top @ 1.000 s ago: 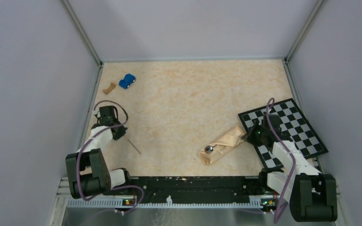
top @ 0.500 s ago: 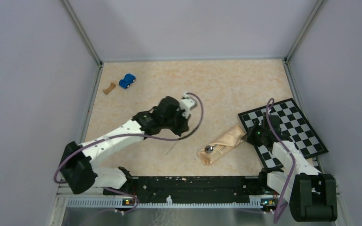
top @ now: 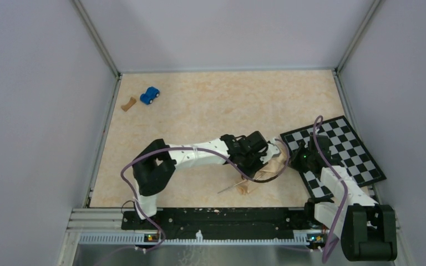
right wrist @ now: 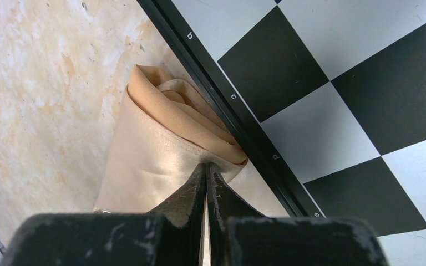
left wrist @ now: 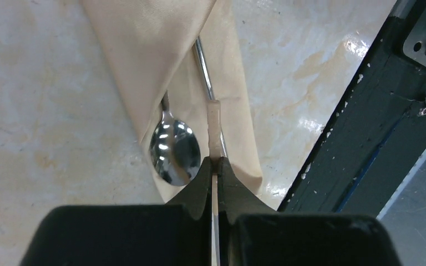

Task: Fold the napkin into a case and place the utensils inside
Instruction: Insert the utensils into the folded napkin.

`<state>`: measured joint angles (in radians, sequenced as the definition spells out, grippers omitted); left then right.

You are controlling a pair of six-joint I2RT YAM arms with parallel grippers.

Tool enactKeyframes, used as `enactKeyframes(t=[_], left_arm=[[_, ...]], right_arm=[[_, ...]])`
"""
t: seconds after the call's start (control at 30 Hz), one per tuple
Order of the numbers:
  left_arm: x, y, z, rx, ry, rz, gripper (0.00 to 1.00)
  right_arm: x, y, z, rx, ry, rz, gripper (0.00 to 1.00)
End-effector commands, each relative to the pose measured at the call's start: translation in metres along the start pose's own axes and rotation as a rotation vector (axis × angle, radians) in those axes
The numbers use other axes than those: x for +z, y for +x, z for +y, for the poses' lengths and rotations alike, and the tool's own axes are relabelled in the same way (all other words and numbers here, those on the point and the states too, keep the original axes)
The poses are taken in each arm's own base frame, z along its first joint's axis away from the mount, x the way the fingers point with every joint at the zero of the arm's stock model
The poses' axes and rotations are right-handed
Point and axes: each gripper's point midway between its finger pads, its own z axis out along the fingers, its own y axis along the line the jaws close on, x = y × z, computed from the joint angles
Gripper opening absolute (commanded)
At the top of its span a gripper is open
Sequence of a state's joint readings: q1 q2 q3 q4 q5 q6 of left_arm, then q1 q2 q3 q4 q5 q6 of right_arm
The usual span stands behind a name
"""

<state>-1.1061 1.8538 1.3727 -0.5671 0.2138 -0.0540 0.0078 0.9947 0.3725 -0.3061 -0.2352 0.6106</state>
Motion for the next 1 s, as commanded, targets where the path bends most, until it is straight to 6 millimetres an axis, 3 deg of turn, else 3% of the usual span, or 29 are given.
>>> enactKeyframes(t=[0.0,0.47,0.8,0.87,0.97], left_arm=[[0.010,-0.012,-0.010,-0.009,0.036,0.013,0.00],[0.045,-0.017,0.004,-0.062,-0.028,0.082,0.00],[0.053,-0.022,0.012,-0.113,-0.079,0.085,0.01],[0.052,-0.028,0.009,-0.144,-0.071,0.068,0.10],[0.043,-0.037,0.001,-0.204,-0.058,0.040,0.36]], right_arm=[[0.000,-0.006,0.000,-0.002,0.001,-0.026,0.00],[0.001,-0.003,-0.002,-0.002,0.000,-0.023,0.00],[0.003,-0.002,-0.002,-0.002,-0.002,-0.020,0.00],[0.003,-0.001,-0.002,0.001,-0.002,-0.019,0.00],[0.003,-0.002,-0.002,-0.002,-0.002,-0.019,0.00]])
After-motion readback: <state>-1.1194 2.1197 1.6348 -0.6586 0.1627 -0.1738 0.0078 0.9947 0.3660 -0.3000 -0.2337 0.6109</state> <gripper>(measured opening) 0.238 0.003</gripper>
